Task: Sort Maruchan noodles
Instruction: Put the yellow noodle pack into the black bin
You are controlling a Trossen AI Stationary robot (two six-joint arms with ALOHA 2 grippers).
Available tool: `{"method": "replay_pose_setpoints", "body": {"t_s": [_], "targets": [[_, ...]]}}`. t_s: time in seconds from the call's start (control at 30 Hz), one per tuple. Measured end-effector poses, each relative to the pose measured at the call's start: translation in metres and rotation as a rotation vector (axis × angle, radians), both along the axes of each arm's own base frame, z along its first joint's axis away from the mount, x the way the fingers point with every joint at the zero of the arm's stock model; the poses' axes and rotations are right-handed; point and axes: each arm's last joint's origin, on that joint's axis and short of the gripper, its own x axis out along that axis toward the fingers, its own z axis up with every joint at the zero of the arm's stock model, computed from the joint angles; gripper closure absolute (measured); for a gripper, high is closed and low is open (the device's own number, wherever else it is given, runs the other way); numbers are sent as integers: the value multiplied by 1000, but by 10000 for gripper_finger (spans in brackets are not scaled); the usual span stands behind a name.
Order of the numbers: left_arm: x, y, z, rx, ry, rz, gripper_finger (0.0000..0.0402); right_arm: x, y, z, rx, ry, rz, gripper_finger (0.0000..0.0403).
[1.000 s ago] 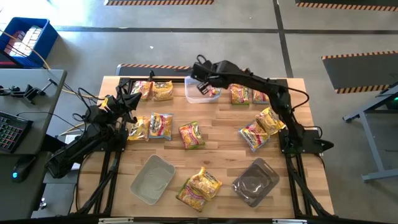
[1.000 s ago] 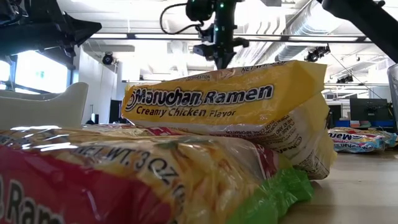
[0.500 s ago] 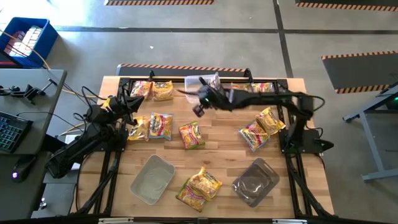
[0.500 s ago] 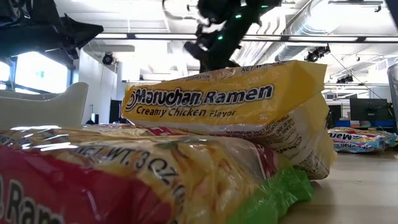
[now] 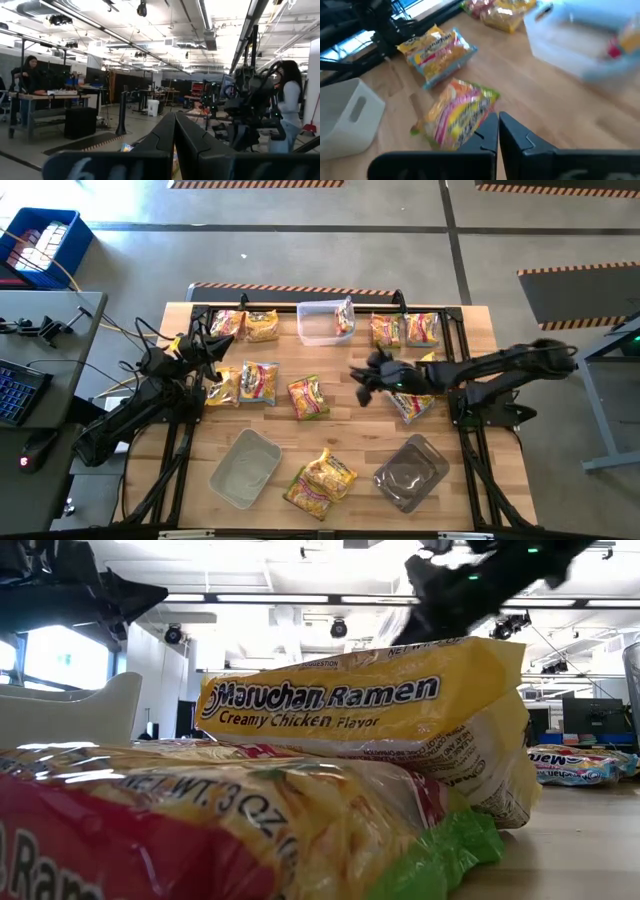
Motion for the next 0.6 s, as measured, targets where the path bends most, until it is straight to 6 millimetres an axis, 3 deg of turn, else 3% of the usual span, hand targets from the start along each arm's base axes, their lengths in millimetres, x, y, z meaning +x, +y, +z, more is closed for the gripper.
{"method": "replay_pose_setpoints", "body": {"t_s": [0.1,0.3,0.5,0.6], "targets": [[1,1,-3,-37,19,-5,399,-20,-1,9,52,26,-43,403],[4,3,-16,-136,122,-13,399,-61,-18,31,101,274,-201,379],[4,2,-17,-147,133,-46,399,-91,-40,25,229,576,-369,309],[4,2,-17,-159,128,-60,399,-101,-49,16,309,676,-438,296]]}}
